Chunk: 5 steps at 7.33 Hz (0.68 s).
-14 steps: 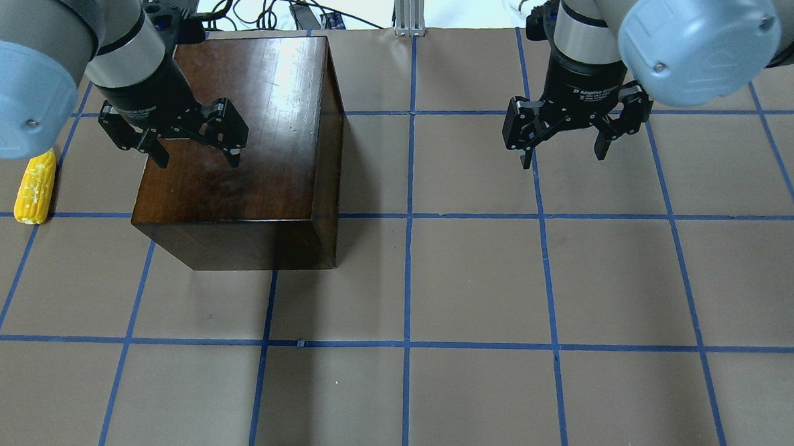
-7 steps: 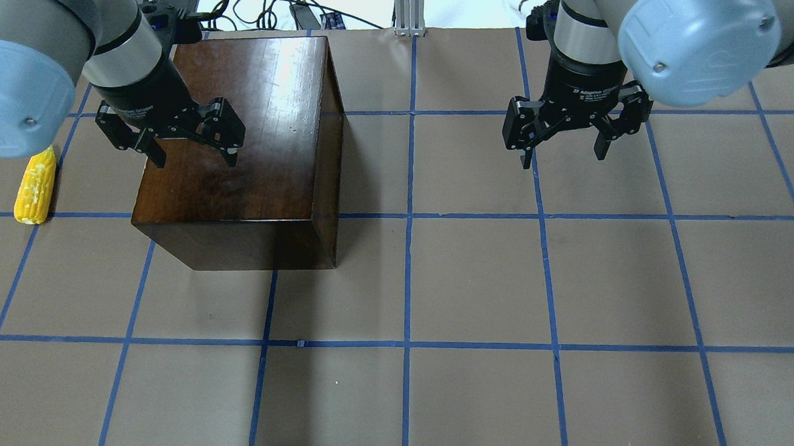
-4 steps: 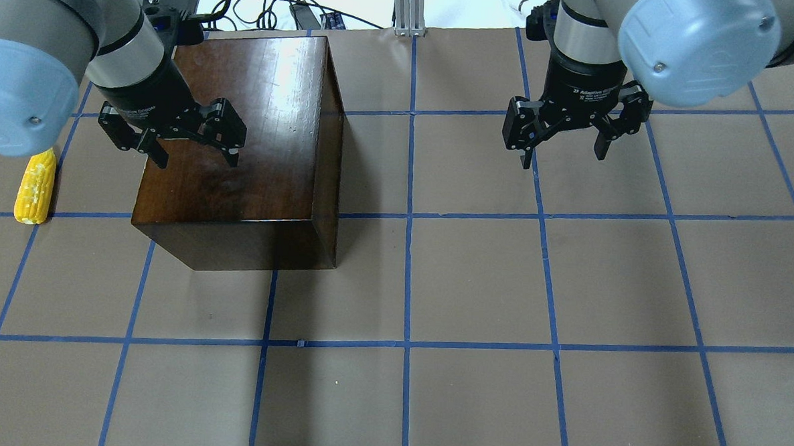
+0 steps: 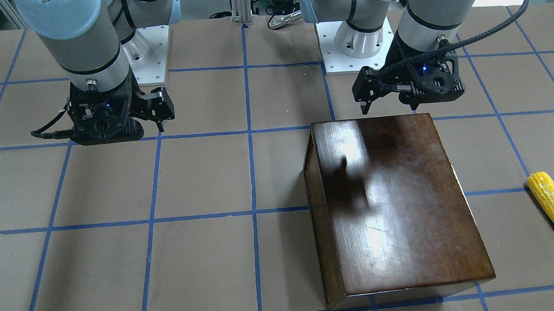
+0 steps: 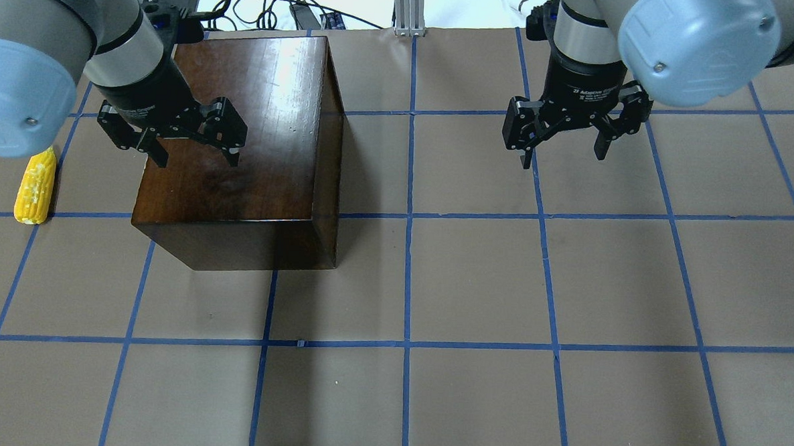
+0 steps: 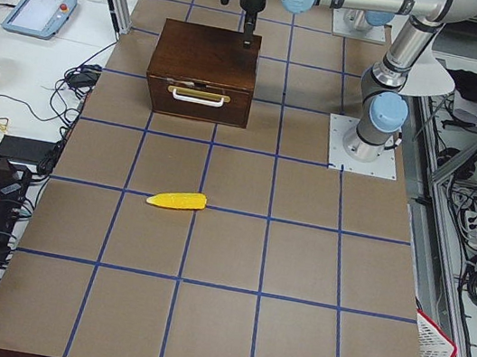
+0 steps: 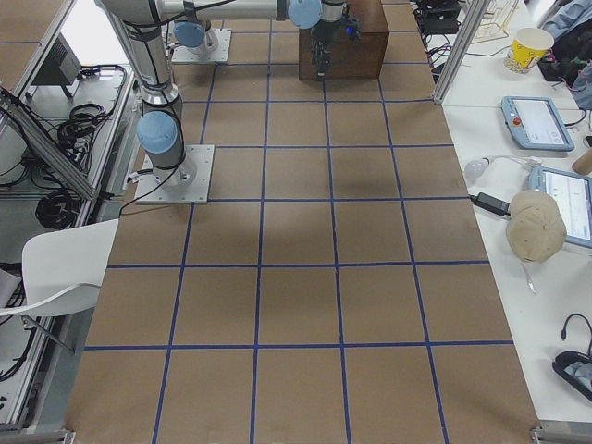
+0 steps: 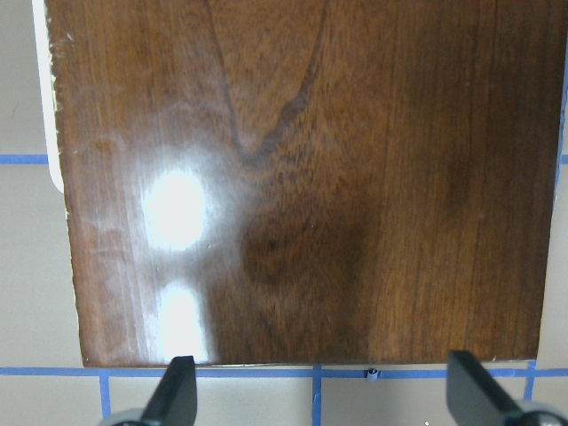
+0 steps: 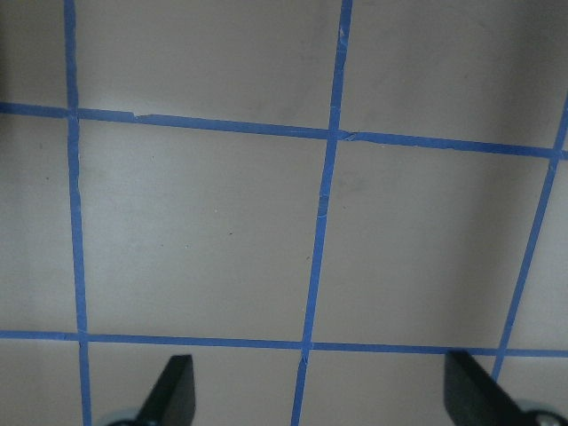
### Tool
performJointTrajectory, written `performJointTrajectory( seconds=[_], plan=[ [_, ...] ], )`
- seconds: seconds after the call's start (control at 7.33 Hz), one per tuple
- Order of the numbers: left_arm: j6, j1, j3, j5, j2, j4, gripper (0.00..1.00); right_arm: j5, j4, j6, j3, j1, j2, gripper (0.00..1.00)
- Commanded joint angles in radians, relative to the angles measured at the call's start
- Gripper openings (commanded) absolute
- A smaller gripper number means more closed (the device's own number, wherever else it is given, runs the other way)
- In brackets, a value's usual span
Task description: Open drawer and put corn inside
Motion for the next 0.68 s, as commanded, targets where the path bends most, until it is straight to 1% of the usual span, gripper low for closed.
performJointTrajectory(
  seconds=[0.0, 0.55],
  plan=[
    [0.0, -0.001, -0.003, 0.001, -0.003, -0.002, 1.0, 0.0, 0.0, 0.0, 0.0, 0.0, 0.0, 1.0],
    [0.012, 0.004, 0.005, -0.003, -0.005, 0.0, 1.0, 0.0, 0.0, 0.0, 0.0, 0.0, 0.0, 1.0]
  ],
)
